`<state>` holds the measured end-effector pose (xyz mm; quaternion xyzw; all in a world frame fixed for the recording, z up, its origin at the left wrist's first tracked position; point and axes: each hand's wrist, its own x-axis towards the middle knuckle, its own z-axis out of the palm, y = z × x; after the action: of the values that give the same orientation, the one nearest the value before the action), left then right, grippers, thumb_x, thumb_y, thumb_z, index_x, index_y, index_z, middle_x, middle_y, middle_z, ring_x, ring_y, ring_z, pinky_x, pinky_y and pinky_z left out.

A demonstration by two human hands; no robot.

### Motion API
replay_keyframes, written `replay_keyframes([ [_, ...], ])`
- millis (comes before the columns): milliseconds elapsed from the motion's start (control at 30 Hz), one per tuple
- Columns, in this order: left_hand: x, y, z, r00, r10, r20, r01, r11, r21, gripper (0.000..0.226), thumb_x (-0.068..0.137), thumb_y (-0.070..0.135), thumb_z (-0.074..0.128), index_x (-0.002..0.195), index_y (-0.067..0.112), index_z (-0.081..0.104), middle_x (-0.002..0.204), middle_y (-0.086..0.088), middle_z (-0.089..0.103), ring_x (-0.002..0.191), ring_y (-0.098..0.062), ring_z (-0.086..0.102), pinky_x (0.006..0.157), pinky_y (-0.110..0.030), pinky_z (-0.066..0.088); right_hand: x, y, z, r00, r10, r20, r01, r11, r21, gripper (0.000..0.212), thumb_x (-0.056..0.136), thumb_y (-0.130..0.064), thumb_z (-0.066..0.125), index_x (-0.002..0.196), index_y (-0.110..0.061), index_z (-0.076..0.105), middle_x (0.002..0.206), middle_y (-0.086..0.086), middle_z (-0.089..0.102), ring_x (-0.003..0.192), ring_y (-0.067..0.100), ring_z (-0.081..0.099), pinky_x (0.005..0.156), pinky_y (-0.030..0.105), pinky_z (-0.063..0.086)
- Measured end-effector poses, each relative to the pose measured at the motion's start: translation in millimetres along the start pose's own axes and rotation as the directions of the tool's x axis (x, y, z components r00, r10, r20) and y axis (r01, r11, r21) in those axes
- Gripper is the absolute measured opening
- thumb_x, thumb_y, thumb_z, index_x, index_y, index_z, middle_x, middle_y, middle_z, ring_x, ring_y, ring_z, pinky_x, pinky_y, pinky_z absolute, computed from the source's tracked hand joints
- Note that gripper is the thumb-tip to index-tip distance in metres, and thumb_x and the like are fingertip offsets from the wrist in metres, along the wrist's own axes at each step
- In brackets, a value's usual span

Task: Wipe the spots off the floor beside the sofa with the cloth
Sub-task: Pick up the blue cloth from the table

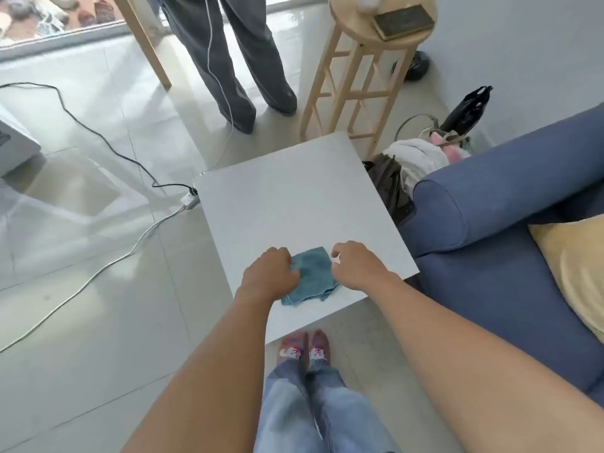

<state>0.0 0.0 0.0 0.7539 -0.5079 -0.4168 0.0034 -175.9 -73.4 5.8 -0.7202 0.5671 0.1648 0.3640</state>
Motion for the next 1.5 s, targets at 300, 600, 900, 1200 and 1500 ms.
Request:
replay_keyframes([
  [300, 133.8, -70.4, 104.3, 0.997, -0.070, -0.031, 0.071, 0.997, 0.031, 0.048, 0.097, 0.036, 0.051, 0.140, 0.016, 0.043, 0.141, -0.005, 0.040, 0.119, -0.029, 0.052, 0.086, -0.042, 0.048, 152.6, 60.4, 115.8, 1.000, 0.017, 0.004, -0.017, 0.997, 0.076, 0.052, 0.092, -0.017, 0.049, 0.143, -0.021, 0.042, 0.139, 0.001, 0.040, 0.124, 0.024, 0.043, 0.099, 0.039, 0.046],
  [600, 184.8, -87.0, 160.6, 0.965, 0.096, -0.244, -0.102, 0.995, -0.011, 0.023, 0.094, 0.031, 0.059, 0.114, 0.020, 0.062, 0.121, -0.001, 0.047, 0.111, -0.022, 0.045, 0.079, -0.038, 0.049, 194.2, 83.2, 168.7, 0.957, -0.053, -0.285, 0.092, 0.988, 0.126, 0.018, 0.085, -0.013, 0.056, 0.103, -0.014, 0.052, 0.108, 0.002, 0.044, 0.100, 0.022, 0.047, 0.083, 0.035, 0.047],
  [900, 173.0, -53.0, 128.5, 0.992, 0.118, -0.039, -0.124, 0.936, -0.331, 0.006, 0.105, 0.024, 0.041, 0.109, 0.020, 0.039, 0.086, -0.003, 0.057, 0.075, -0.023, 0.056, 0.058, -0.034, 0.044, 154.9, 91.8, 124.1, 0.980, -0.010, -0.200, 0.079, 0.936, 0.343, 0.006, 0.097, -0.020, 0.048, 0.094, -0.023, 0.044, 0.082, 0.001, 0.060, 0.078, 0.026, 0.060, 0.066, 0.044, 0.051],
  [1200, 124.0, 76.1, 32.3, 0.951, 0.273, 0.141, -0.174, 0.856, -0.487, 0.022, 0.101, 0.027, 0.052, 0.119, 0.033, 0.040, 0.108, -0.018, 0.061, 0.098, -0.033, 0.065, 0.084, -0.041, 0.057, 48.1, 109.5, 19.1, 0.909, 0.220, -0.353, 0.072, 0.754, 0.653, 0.041, 0.092, -0.018, 0.058, 0.126, -0.041, 0.057, 0.107, -0.012, 0.064, 0.099, 0.015, 0.059, 0.088, 0.032, 0.052],
  [1500, 17.1, 233.3, 28.5, 0.755, 0.495, 0.431, -0.348, 0.858, -0.376, 0.037, 0.080, -0.003, 0.071, 0.109, 0.020, 0.071, 0.120, -0.009, 0.064, 0.107, -0.029, 0.064, 0.086, -0.038, 0.058, -138.0, 165.2, -50.3, 0.810, 0.413, -0.416, 0.158, 0.530, 0.833, 0.047, 0.082, -0.021, 0.075, 0.123, -0.043, 0.066, 0.126, -0.016, 0.062, 0.112, 0.004, 0.060, 0.105, 0.035, 0.048],
])
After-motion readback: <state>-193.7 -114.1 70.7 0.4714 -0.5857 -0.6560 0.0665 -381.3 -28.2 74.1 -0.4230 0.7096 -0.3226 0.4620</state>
